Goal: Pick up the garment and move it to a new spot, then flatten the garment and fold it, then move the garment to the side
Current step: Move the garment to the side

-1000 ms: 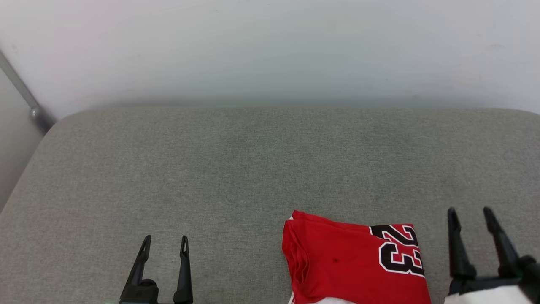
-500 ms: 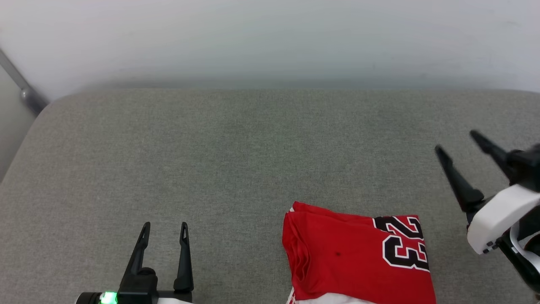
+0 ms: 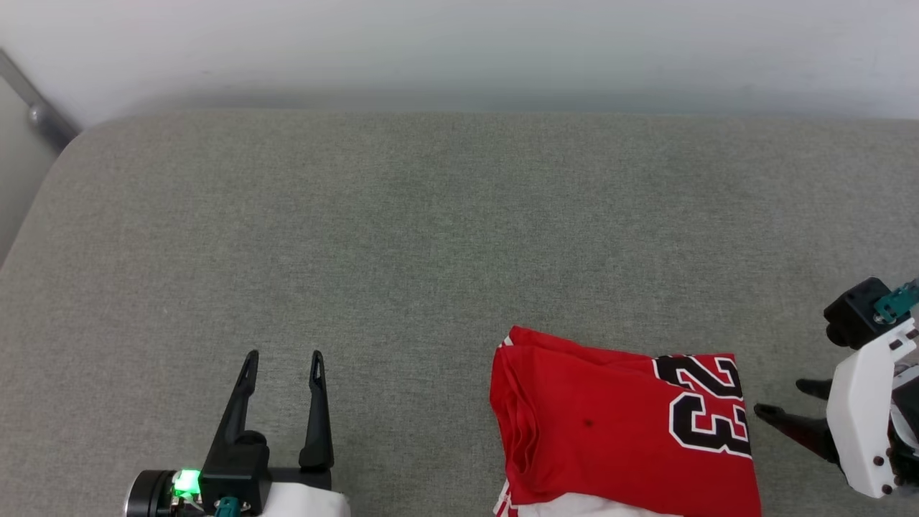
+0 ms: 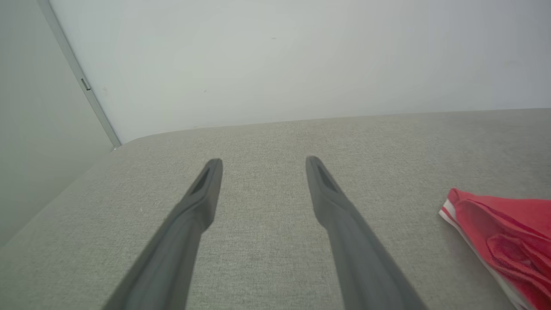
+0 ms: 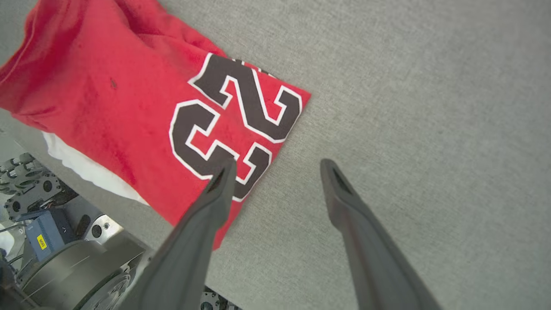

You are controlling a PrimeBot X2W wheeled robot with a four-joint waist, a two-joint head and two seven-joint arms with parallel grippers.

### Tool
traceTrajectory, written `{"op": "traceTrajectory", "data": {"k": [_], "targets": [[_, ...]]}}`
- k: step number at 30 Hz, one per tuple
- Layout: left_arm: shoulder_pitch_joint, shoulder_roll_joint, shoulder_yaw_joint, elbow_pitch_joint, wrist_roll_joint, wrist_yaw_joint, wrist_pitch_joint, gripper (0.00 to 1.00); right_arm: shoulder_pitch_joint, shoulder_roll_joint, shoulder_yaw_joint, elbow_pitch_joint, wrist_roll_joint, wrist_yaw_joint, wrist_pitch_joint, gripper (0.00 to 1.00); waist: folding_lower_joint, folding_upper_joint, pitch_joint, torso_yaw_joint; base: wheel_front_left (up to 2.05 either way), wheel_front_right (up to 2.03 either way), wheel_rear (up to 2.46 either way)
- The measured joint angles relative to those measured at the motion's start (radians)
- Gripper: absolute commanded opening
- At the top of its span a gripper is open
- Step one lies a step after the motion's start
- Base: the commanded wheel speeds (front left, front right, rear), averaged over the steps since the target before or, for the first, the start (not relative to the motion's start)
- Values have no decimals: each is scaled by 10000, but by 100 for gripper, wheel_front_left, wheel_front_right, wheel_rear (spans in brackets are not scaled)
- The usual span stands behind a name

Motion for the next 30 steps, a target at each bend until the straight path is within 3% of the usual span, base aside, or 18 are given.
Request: {"op": "traceTrajectory", "data": {"k": [5,14,22,23,24,30], "targets": [[-267,-23,36,-46,0,-33,0,100,228,107,-35,339,838,0,318,100,0,0,362,119,0,0,0],[-770,-52,-27,-113,90,-90,0,100,314,909,305,901,1534,0,61,100,0,0,1188,333,0,0,0],[-1089,-69,-88,-98,121,-111,0,100,4,746,974,1118,1804,0,-257,100,-1,0,1767,588,0,0,0],[-1122,-69,-102,-86,121,-111,0,100,-27,692,1055,1147,1812,0,-339,45,0,0,1786,617,0,0,0],[-1137,-71,-102,-75,121,-111,0,100,-54,633,1139,1162,1822,0,-454,4,-1,0,1787,640,0,0,0],[-1040,-77,-44,84,94,-105,0,100,-284,476,1755,1260,1789,6,-1225,0,0,0,1421,634,0,0,0]]}}
